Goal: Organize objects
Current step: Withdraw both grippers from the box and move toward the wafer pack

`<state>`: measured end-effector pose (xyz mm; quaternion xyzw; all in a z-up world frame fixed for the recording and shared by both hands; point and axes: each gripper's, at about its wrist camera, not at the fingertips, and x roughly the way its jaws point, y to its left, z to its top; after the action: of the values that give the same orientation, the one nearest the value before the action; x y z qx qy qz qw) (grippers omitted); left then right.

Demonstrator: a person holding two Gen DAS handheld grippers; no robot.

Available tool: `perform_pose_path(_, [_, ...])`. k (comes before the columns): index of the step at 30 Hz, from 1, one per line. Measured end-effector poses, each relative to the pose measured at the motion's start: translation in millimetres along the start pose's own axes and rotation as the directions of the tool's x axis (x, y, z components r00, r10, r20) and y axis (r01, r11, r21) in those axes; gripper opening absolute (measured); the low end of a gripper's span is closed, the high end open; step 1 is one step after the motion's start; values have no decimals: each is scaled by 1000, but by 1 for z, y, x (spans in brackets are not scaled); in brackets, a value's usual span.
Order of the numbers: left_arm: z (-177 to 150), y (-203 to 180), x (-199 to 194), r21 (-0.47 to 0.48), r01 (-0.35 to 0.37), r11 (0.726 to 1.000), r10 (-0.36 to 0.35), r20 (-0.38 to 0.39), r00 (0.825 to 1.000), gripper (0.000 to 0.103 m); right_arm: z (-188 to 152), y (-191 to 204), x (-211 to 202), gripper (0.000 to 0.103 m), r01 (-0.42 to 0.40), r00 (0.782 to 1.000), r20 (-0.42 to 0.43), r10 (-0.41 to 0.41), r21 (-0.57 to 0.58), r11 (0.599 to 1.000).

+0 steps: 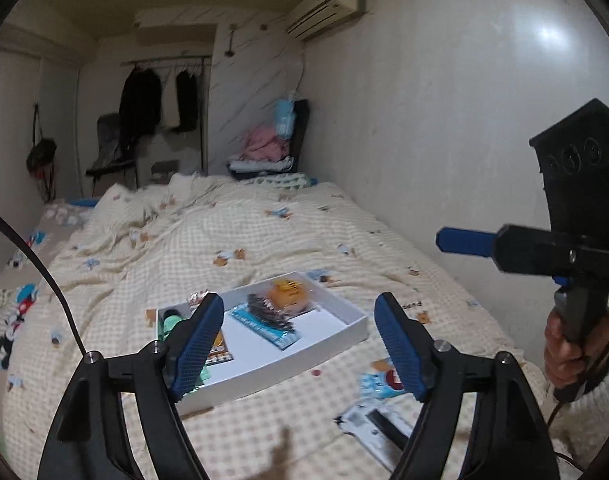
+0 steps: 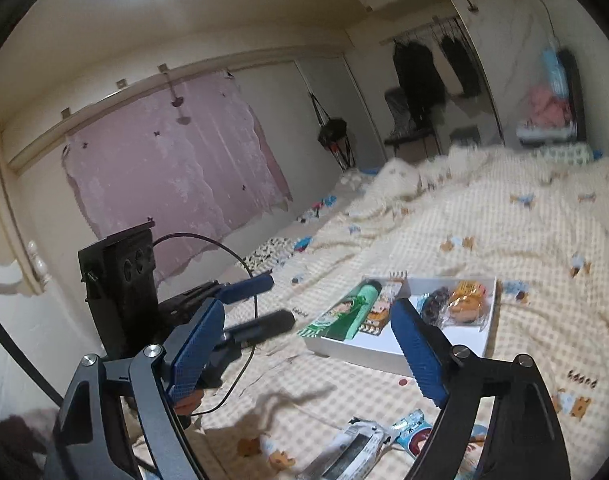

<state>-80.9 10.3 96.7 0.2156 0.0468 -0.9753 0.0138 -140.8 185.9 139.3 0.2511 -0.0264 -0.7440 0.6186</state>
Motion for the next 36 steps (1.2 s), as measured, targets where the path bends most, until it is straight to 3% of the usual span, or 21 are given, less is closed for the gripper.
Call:
perform_pose_path(4, [1,-20,-15,29,31,999,-31,9,999,84,-7,13,-26,86,28,998,62,-27,-25,999])
perform_pose_path(10, [-6,-35,-28,74,91,993,-92,7,996,87,-23,20,-49,86,69,994,88,-65,-40,997])
perform_pose_path(19, [-36,-34,-19,72,140,988,-135,-65,989,94,-51,7,-50,86,95,994,57,-94,-13,995])
perform_pose_path(25, [-45,-33,-16,48,130,990,-126,-83,989,94,-71,4,-43,86,132,990,46,-131,-36,991])
perform_pose_path(32, [-62,-56,-19,154,108,982,-98,-71,993,95,-91,1,-28,87,185,983,29,-184,-55,981])
perform_pose_path(36, [-76,-61,-9,149,115,982,-101,-99,990,95,-106,1,-22,87,292,956,49,-288,-109,950])
